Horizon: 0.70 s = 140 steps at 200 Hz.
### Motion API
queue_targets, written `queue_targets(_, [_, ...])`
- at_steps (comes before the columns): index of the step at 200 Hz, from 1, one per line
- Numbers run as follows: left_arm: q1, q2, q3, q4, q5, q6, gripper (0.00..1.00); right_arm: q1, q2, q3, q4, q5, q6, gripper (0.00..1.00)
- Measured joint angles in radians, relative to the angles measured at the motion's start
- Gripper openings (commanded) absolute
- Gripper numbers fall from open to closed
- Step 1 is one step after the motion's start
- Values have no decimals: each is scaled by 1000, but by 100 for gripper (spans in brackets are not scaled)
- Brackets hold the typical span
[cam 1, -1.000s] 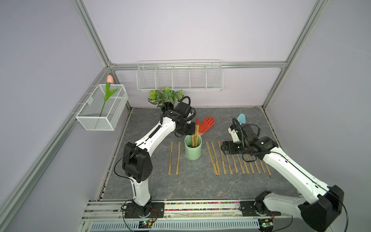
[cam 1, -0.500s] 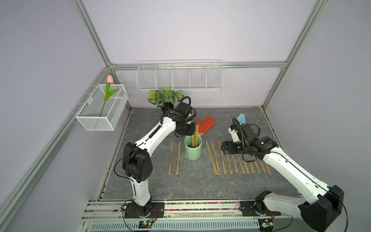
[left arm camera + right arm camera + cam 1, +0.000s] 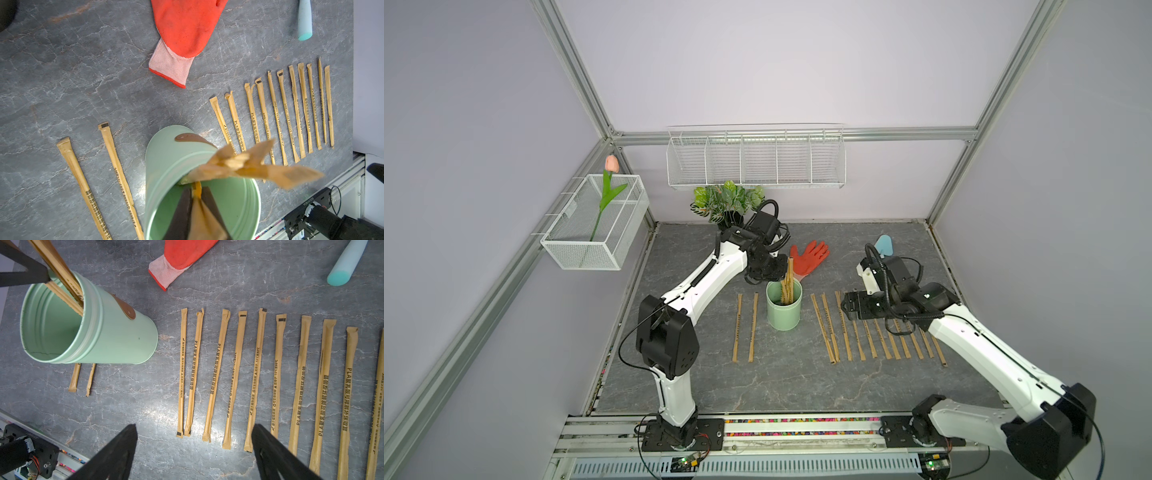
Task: Take the straws out of the storage container
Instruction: Pick up the straw from the container.
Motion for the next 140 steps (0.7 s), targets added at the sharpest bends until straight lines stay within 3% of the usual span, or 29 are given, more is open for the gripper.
queue_targets(83, [0, -48, 35, -60, -9, 14, 13, 0, 0, 0, 0, -16, 7, 89])
queue_targets(140, [0, -63, 162, -127, -36, 37, 10, 0, 0, 3, 0, -19, 8, 89])
